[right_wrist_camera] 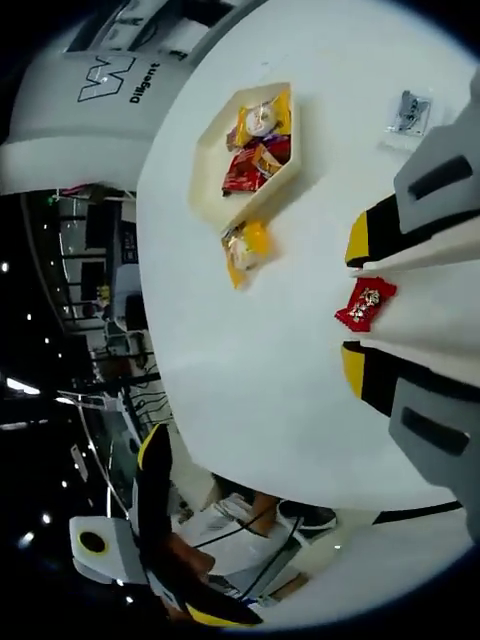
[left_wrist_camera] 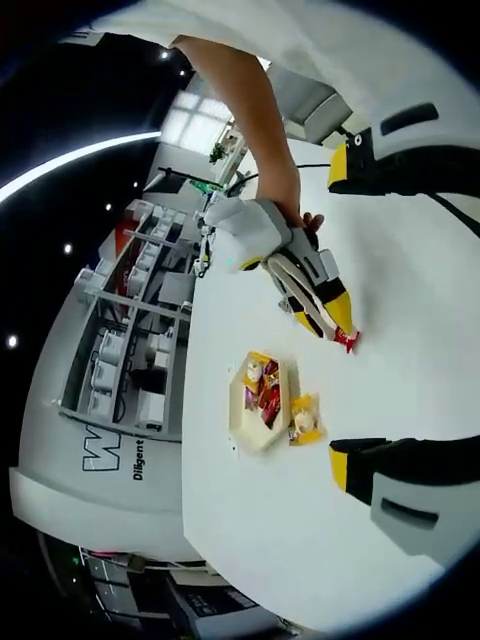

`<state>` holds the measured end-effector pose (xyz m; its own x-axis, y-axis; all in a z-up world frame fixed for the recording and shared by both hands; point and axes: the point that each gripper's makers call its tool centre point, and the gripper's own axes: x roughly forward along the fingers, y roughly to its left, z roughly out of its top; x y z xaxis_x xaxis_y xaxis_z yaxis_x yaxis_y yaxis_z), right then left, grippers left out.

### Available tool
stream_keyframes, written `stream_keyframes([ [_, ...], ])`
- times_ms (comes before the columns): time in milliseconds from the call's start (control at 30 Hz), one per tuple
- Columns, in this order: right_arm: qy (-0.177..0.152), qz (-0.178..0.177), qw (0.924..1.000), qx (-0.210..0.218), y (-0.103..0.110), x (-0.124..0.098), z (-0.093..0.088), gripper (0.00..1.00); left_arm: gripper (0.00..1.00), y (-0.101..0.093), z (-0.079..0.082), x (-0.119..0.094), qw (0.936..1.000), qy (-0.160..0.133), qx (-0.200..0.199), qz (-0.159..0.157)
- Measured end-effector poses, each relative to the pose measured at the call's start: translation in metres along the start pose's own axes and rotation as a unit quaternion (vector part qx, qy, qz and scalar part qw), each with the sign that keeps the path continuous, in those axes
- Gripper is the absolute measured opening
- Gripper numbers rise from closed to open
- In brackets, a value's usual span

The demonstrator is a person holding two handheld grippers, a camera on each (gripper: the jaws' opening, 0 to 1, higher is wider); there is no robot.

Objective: Place the target food into the container with the food tongs after gripping and lifting it, then release it inside without dropping or visibly crushing the food.

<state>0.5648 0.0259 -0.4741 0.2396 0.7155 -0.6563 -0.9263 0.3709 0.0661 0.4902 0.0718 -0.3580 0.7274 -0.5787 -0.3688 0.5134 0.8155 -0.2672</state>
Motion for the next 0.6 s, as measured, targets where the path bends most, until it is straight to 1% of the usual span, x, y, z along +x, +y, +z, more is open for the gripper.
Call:
stream_keyframes([
  [67,0.003,-0.008,1.0,0.001,-0.0022,0.0017,0.0004,0.25,0.98,0.0003,-0.0009,-0.0012,1.0,0.002,0.002,0.002],
  [133,0.002,-0.009,0.9999,0.006,-0.003,0.0028,0.001,0.25,0.98,0.0008,-0.0011,-0.0022,1.0,0.001,-0.001,0.003],
  [233,0.007,-0.012,0.9995,-0.027,-0.0024,0.0033,0.0007,0.25,0.98,0.0021,-0.0015,-0.0033,1.0,0.0,-0.001,0.005],
  [367,0.015,-0.013,0.9993,-0.031,-0.0006,0.005,-0.0012,0.22,0.98,0.0017,-0.0021,-0.0032,1.0,0.0,-0.001,0.004],
  [400,0.019,-0.021,0.9987,-0.043,-0.0027,0.0051,-0.0029,0.21,0.98,0.0015,-0.002,-0.003,1.0,0.0,-0.001,0.003],
  [433,0.02,-0.021,0.998,-0.057,-0.0024,0.006,-0.0034,0.19,0.98,0.001,-0.0014,-0.0029,1.0,-0.001,-0.001,0.003],
  [467,0.018,-0.019,0.9981,-0.056,0.0002,0.0057,-0.0029,0.19,0.98,0.0009,-0.0011,-0.003,1.0,-0.002,-0.001,0.003],
  [500,0.017,-0.017,0.999,-0.038,0.0012,0.0054,-0.0017,0.18,0.98,0.0008,-0.0004,-0.003,1.0,-0.003,-0.001,0.003],
  [600,0.015,-0.021,0.9995,0.016,-0.0051,0.0044,-0.001,0.17,0.98,0.0015,-0.0001,-0.0033,1.0,-0.005,-0.003,0.004],
])
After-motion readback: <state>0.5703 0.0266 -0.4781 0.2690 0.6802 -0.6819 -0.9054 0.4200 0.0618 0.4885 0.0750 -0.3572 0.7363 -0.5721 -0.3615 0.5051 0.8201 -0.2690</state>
